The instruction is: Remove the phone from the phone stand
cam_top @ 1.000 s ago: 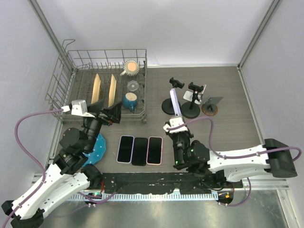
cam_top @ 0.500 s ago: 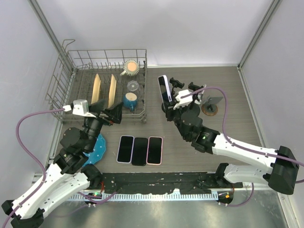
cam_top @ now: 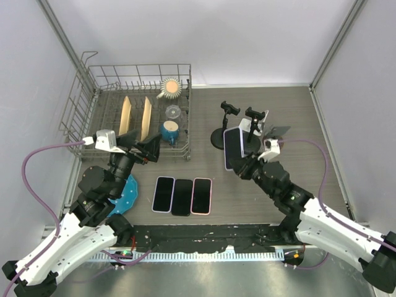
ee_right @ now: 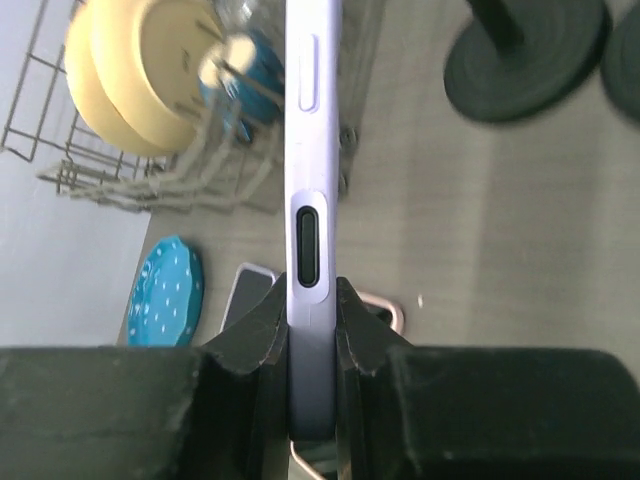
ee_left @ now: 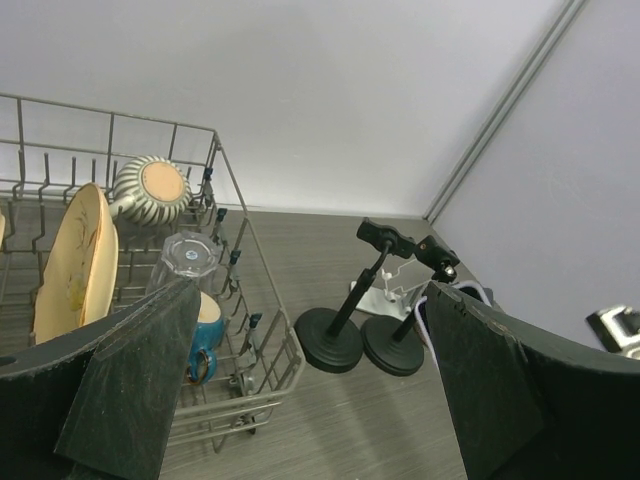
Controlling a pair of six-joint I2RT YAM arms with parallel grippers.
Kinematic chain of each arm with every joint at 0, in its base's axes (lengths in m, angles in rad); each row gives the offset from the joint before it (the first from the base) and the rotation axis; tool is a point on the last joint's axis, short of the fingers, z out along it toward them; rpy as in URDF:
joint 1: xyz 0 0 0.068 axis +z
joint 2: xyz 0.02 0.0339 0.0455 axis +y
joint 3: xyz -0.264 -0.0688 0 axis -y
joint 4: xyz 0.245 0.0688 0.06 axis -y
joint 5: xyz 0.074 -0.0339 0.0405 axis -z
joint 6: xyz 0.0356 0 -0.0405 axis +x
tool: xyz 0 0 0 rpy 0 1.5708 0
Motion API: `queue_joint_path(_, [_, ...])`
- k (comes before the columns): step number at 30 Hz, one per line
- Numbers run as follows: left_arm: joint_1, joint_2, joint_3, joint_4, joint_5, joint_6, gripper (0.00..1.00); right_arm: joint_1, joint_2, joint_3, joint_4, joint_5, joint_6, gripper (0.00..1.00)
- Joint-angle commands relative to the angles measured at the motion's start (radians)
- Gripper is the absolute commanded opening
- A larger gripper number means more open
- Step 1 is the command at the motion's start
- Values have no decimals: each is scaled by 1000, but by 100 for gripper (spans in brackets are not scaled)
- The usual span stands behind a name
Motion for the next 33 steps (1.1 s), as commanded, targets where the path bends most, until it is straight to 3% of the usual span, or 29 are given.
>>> queue_joint_path(1, [7, 2, 3, 47, 19, 8, 100, -1, -104, -152, 14, -65, 279, 1])
queue_joint_path(5, [5, 8, 5, 45, 19, 8, 100, -1, -158, -297, 52, -120, 459, 1])
queue_joint_path(12, [5, 17, 9, 38, 28, 4, 100, 37, -11, -417, 198, -221, 555, 1])
queue_joint_path(23, [5, 16, 8, 38, 19, 7, 100, 199, 305, -374, 297, -314, 575, 10])
queue_joint_path(31, [7, 14, 8, 38, 21, 8, 100, 261, 310, -339, 230, -353, 561, 12])
queue_joint_path(33, [5, 14, 6, 39, 21, 8, 100, 259, 284, -338, 203, -353, 553, 19])
